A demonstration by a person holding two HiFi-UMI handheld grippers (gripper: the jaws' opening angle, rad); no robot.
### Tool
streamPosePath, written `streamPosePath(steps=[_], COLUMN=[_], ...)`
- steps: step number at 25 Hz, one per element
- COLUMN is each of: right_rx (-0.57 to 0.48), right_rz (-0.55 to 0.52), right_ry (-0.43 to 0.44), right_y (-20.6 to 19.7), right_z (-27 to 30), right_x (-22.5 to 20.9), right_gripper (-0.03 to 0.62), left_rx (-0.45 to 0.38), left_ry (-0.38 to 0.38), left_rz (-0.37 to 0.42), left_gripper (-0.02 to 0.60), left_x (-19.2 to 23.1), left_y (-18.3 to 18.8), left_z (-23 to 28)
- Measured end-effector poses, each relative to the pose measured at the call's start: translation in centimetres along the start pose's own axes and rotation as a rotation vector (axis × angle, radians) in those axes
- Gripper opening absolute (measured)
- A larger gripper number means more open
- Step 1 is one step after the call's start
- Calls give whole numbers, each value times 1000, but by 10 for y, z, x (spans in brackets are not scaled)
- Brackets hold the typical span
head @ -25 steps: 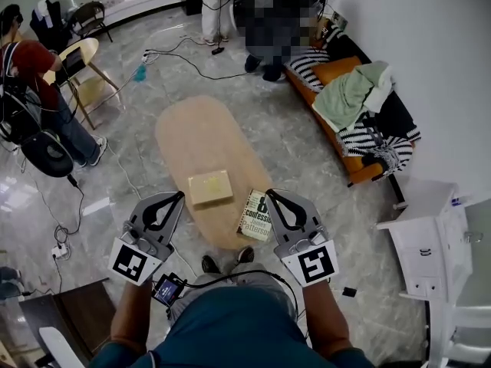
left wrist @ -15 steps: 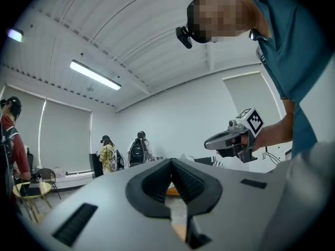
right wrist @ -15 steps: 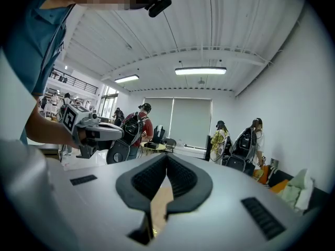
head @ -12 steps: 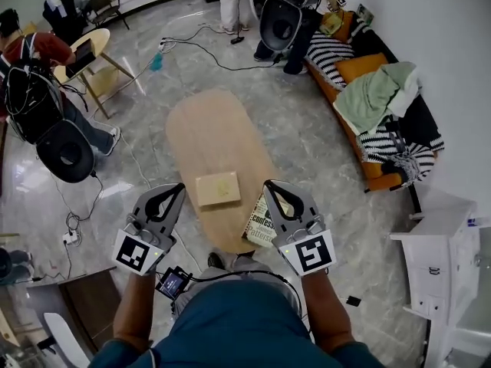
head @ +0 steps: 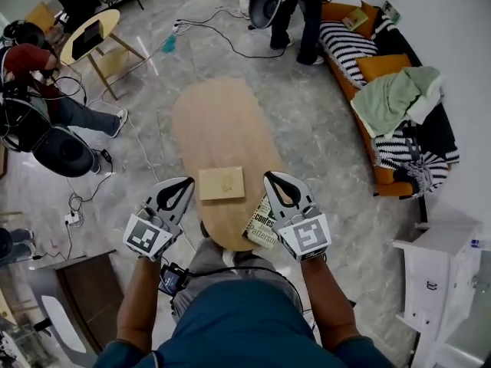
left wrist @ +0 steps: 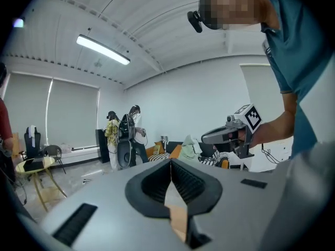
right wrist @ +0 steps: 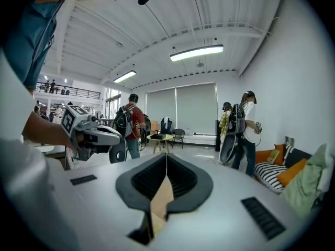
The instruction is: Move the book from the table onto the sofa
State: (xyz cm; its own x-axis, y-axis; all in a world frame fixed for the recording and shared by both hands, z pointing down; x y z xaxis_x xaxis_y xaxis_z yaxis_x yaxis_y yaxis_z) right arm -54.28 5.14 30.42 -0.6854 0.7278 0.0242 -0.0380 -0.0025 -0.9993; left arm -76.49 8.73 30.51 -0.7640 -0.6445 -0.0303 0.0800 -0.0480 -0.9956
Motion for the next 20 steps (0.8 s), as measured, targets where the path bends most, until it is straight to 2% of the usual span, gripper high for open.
streamPosePath(steps=[5,9,13,17,20], right_rx=[58,108,186,277,355], right_rz=[21,57,107,166,202], right_ry=[1,-16,-20,-37,-35], right_y=[-36,-71,-115,-166,-207], right_z=[34,60,83,102,118], right_x=[-1,-7,-15,-21,-21], right_gripper=[15,15,15,17,38], left_rx=[28,89,173,247,286], left_ry=[-5,-37,-68,-57,-13], left_rz=[-69,-145,-226,-304,-383], left_gripper=[5,6,86,101,109], left_x=[31,55,75,92,109], left_y=[-45,-90,-144,-204,-249], left_z=[8,21,40,53,57])
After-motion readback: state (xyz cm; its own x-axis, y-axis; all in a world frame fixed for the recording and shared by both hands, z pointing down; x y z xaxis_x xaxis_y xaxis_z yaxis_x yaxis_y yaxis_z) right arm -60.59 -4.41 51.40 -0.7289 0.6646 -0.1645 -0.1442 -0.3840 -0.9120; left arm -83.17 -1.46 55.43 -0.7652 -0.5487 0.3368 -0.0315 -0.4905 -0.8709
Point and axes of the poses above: the fingertips, and each gripper's own axes: z forward along the fingers, x to its left, y out of its top, the point moved 5 cm from there along -z, backward along the fingers, and after that the axes turned 9 degrees about -x, right-handed, at the moved point
